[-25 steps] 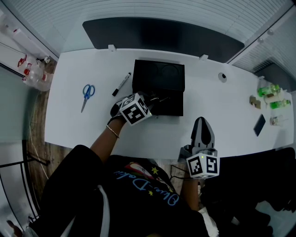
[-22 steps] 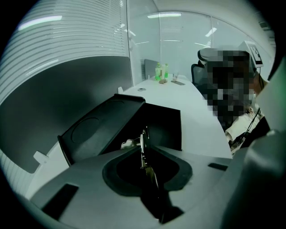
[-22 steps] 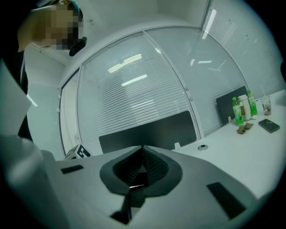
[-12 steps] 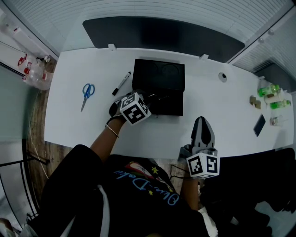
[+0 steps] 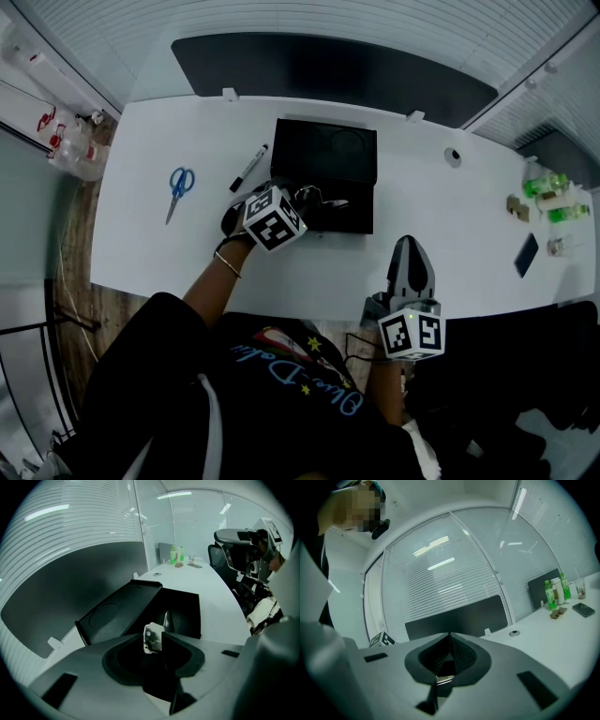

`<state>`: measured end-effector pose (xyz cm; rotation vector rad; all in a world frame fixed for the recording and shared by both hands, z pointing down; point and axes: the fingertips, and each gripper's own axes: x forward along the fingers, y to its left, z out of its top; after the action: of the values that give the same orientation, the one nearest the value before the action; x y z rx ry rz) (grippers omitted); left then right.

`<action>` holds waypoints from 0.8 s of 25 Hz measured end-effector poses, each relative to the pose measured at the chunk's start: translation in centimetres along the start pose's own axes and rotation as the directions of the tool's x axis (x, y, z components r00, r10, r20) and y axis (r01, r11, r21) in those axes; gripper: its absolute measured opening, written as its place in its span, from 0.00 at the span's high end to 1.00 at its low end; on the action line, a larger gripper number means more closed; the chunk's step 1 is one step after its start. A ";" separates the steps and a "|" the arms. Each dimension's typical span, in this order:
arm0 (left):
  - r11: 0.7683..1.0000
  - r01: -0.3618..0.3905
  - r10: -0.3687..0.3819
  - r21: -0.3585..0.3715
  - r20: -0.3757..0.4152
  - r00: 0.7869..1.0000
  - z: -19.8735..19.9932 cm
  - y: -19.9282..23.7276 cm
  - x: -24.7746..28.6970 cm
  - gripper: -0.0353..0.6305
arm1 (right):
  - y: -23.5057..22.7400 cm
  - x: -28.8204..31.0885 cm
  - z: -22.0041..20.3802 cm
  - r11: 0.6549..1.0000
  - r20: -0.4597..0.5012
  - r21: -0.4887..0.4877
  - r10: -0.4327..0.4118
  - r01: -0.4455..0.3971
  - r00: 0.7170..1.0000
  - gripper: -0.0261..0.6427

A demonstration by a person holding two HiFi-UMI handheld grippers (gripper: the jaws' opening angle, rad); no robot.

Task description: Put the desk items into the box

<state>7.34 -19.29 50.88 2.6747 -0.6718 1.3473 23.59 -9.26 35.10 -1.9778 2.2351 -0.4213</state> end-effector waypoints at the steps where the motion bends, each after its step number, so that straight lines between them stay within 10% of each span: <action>1: 1.000 -0.003 0.003 -0.001 0.004 1.000 0.0 0.0 -0.1 0.76 | 0.1 0.0 0.0 1.000 -0.001 -0.001 0.003 -0.003 1.000 0.94; 20: 0.998 -0.027 0.034 -0.063 0.108 0.994 0.8 0.0 -2.4 0.93 | 1.4 -0.3 0.0 1.000 0.002 -0.011 0.029 -0.029 1.000 0.94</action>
<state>6.73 -18.67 48.49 2.7154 -0.7553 1.1740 22.30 -8.84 34.66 -1.9469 2.2669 -0.4044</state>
